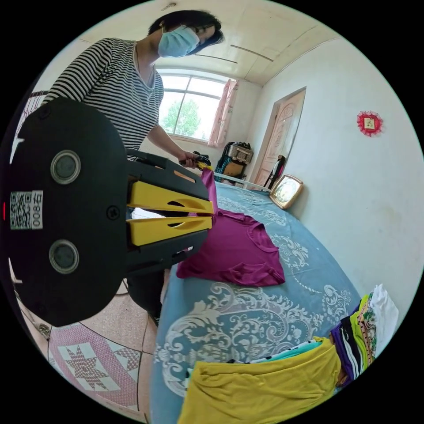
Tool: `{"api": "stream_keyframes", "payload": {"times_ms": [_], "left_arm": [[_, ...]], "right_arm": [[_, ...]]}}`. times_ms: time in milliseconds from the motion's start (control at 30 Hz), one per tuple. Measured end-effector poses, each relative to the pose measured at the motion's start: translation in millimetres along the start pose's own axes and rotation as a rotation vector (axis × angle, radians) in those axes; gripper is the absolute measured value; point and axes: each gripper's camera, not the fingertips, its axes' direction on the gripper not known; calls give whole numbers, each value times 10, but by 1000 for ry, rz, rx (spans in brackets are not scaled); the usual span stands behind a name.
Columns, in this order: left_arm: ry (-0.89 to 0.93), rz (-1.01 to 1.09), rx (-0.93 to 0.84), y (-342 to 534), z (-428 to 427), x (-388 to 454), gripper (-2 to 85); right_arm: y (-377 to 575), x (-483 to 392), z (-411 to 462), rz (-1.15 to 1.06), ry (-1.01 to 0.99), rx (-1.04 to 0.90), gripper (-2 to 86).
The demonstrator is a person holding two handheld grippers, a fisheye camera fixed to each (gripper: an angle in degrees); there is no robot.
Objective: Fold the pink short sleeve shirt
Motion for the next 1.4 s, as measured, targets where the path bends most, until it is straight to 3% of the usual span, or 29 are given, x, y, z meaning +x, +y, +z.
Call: {"api": "stream_keyframes", "payload": {"times_ms": [433, 733, 1033, 1167, 1267, 1400], "left_arm": [[-73, -37, -7, -1937, 1569, -1897, 19], [-121, -113, -3, -2558, 2685, -3418, 23], [-88, -204, 119, -2451, 3518, -4700, 40], [-94, -138, 128, -2226, 3904, -4839, 46], [-174, -5, 28, -1982, 4486, -4709, 56], [-440, 268, -183, -1593, 5604, -4365, 75]], "right_arm": [[-2245, 933, 1093, 77, 83, -79, 6], [-3373, 1484, 2090, 150, 120, -154, 7], [-3912, 1601, 2883, 245, 101, -181, 12], [-3926, 1371, 3074, 237, 117, -150, 16], [-3905, 1120, 3220, 226, 159, -112, 22], [-3858, 613, 3481, 172, 225, -61, 34]]}}
